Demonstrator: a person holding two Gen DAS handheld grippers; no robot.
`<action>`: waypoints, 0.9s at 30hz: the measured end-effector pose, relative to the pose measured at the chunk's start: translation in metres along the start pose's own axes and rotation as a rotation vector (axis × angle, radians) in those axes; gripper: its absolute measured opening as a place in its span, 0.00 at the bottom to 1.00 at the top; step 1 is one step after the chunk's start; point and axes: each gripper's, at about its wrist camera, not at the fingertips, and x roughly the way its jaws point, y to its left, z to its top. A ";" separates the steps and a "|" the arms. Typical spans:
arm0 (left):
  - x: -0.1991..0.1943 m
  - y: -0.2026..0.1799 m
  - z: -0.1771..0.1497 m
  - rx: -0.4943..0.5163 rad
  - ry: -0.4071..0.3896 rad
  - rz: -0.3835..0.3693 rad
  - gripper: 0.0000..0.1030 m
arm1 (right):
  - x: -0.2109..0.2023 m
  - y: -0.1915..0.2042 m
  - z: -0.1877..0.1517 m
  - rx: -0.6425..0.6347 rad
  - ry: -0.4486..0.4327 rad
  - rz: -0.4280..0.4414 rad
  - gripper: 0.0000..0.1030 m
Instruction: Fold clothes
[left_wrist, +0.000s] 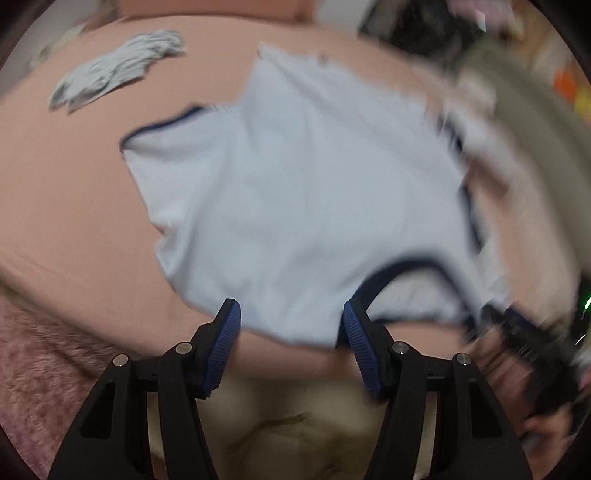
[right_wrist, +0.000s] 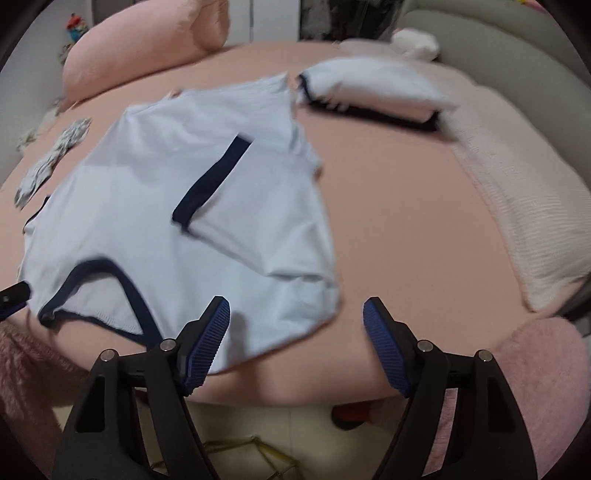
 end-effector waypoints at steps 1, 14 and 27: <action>0.000 -0.008 -0.004 0.035 0.006 0.042 0.59 | 0.006 0.006 -0.010 -0.011 0.050 -0.007 0.75; -0.010 0.053 -0.011 -0.310 -0.065 -0.197 0.57 | -0.001 -0.052 -0.017 0.247 0.074 0.128 0.78; -0.005 0.063 0.001 -0.395 -0.172 -0.215 0.56 | 0.009 -0.065 -0.003 0.295 0.043 0.218 0.70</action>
